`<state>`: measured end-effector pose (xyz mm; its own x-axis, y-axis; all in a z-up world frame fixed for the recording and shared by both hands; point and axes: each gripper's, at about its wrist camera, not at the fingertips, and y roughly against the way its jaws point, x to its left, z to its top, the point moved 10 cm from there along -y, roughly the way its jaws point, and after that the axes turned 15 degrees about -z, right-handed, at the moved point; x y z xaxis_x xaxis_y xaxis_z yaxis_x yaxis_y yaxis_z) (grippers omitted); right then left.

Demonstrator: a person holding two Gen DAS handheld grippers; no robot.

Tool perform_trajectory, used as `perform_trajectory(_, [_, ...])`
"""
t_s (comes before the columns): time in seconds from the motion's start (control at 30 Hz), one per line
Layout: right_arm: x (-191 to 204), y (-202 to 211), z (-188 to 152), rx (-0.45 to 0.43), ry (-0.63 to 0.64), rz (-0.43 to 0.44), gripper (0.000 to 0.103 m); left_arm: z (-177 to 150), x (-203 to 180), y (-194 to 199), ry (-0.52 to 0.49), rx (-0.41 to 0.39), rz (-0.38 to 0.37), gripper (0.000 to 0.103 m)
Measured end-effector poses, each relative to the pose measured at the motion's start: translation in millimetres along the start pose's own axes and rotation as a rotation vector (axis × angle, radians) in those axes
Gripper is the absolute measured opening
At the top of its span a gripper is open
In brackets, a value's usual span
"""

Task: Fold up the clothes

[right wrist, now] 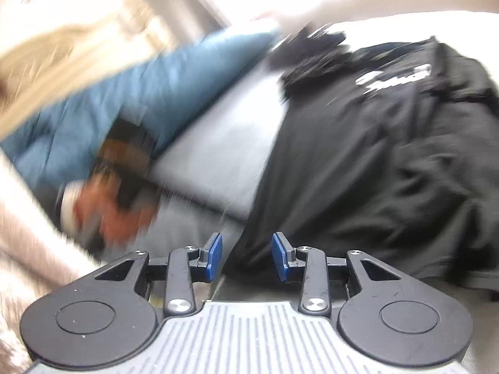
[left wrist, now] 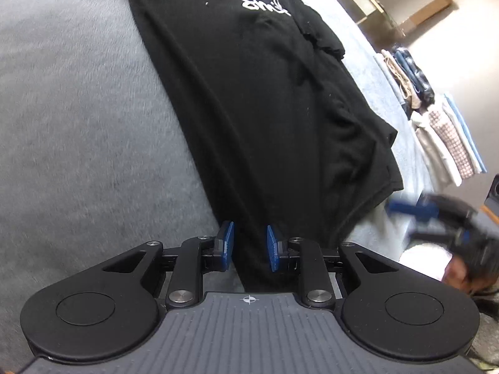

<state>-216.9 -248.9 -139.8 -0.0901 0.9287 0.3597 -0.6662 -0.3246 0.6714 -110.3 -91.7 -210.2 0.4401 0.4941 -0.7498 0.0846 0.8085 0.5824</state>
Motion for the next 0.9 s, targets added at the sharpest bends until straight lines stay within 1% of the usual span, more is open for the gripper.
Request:
perform_trajectory(0.13, [-47.6,12.4,27.1,-0.127,-0.277,-0.079,0.038,-8.1,2.2,2.6,0.053,-0.042,-0.009,0.022])
perform_trajectory(0.23, [-91.3,22.2,33.3,-0.195,-0.498,-0.137,0.038,-16.9,-2.9,0.6,0.05,-0.025,-0.019,0.022])
perform_trajectory(0.4, [-171.1,43.0,19.0,-0.264,-0.874,-0.252,0.038,-22.7,-8.9,-5.2,0.062,0.006,-0.05,0.022])
perform_trajectory(0.47, [-203.0,56.1,6.0,-0.29,-1.0,-0.345,0.038,-25.8,-10.4,-5.3,0.049,0.017,-0.049,0.022])
perform_trajectory(0.5, [-216.7,63.0,-0.3,-0.297,-1.043,-0.391,0.038,-26.9,-10.9,-5.9,0.041,0.025,-0.047,0.022])
perform_trajectory(0.6, [-247.8,81.1,-15.4,-0.298,-1.112,-0.504,0.038,-27.7,-11.2,-7.3,0.031,0.043,-0.04,0.022])
perform_trajectory(0.67, [-255.4,81.0,-15.6,-0.279,-1.11,-0.517,0.039,-28.0,-10.3,-7.6,0.018,0.052,-0.016,0.018])
perform_trajectory(0.7, [-256.5,76.9,-14.1,-0.258,-1.099,-0.516,0.04,-28.1,-9.8,-7.7,0.011,0.056,-0.001,0.011])
perform_trajectory(0.73, [-255.8,70.1,-11.9,-0.229,-1.082,-0.513,0.04,-28.5,-9.4,-8.0,0.009,0.059,0.008,0.008])
perform_trajectory(0.77, [-254.3,63.7,-9.3,-0.202,-1.059,-0.507,0.04,-28.8,-9.3,-8.1,0.011,0.061,0.011,0.008])
perform_trajectory(0.83, [-249.9,51.9,-4.4,-0.156,-0.998,-0.5,0.046,-29.1,-9.3,-8.8,0.013,0.064,0.013,0.006])
perform_trajectory(0.9, [-248.2,42.7,-1.0,-0.116,-0.922,-0.525,0.05,-29.4,-7.6,-8.5,0.011,0.069,0.012,0.005])
